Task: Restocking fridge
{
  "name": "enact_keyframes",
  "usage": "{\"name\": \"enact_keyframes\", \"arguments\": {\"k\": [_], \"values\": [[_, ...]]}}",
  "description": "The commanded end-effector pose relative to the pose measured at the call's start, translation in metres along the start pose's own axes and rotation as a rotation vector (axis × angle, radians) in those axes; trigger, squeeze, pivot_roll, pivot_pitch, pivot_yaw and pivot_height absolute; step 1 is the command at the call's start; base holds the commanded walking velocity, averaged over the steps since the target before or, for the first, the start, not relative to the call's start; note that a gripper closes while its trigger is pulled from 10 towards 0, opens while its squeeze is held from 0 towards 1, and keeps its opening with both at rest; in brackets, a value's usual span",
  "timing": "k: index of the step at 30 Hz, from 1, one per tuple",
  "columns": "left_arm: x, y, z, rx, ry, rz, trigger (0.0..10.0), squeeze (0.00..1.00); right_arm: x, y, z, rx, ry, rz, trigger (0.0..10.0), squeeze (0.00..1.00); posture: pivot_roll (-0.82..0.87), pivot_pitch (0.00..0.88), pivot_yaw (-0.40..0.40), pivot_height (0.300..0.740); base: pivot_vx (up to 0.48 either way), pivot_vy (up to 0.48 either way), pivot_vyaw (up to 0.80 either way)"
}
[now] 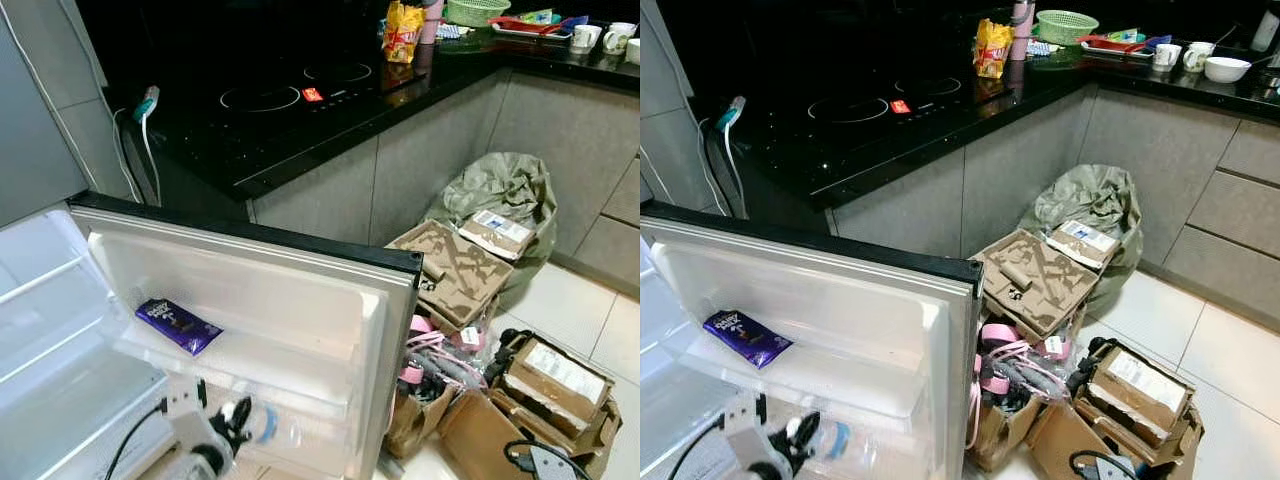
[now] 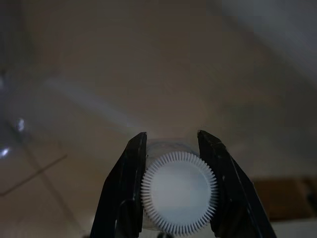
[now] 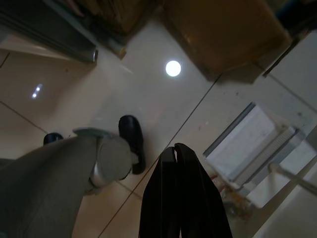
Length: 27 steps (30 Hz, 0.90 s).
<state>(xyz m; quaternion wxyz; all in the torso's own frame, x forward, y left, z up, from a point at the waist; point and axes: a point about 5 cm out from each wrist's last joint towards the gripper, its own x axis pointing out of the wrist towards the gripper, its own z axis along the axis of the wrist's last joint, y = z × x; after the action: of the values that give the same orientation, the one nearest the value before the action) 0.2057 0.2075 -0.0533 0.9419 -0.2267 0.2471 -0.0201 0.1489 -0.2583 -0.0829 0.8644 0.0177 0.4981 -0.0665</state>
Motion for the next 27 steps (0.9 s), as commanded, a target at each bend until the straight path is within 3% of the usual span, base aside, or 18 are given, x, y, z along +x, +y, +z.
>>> {"name": "enact_keyframes", "arguments": {"k": [1,7,13,16,27], "values": [[0.000,-0.004,-0.005,0.010,0.012,0.002,10.0,0.00,0.000,0.003,-0.002,0.009,0.001,0.004,10.0,0.00,-0.13,0.000,0.023,0.740,0.000,0.000,0.00],[-0.003,-0.004,-0.011,0.004,0.005,0.028,10.0,0.00,0.000,0.004,-0.006,0.005,0.010,0.015,10.0,0.00,-0.13,0.000,0.023,0.740,0.000,0.000,0.00],[0.004,-0.013,-0.006,-0.040,-0.042,0.010,10.0,0.00,-0.001,0.000,-0.009,-0.001,0.025,0.007,10.0,0.00,-0.14,0.000,0.016,0.740,0.000,0.000,0.00],[0.007,-0.020,-0.006,-0.054,-0.054,-0.017,10.0,0.00,-0.002,-0.003,-0.012,-0.005,0.044,-0.004,10.0,0.00,-0.13,0.000,0.013,0.725,0.000,0.000,0.00],[0.009,-0.022,0.001,-0.050,-0.101,-0.037,10.0,0.00,-0.002,-0.003,-0.010,0.012,0.029,-0.001,10.0,0.00,-0.13,0.000,0.010,0.680,0.000,0.000,0.00]]}}
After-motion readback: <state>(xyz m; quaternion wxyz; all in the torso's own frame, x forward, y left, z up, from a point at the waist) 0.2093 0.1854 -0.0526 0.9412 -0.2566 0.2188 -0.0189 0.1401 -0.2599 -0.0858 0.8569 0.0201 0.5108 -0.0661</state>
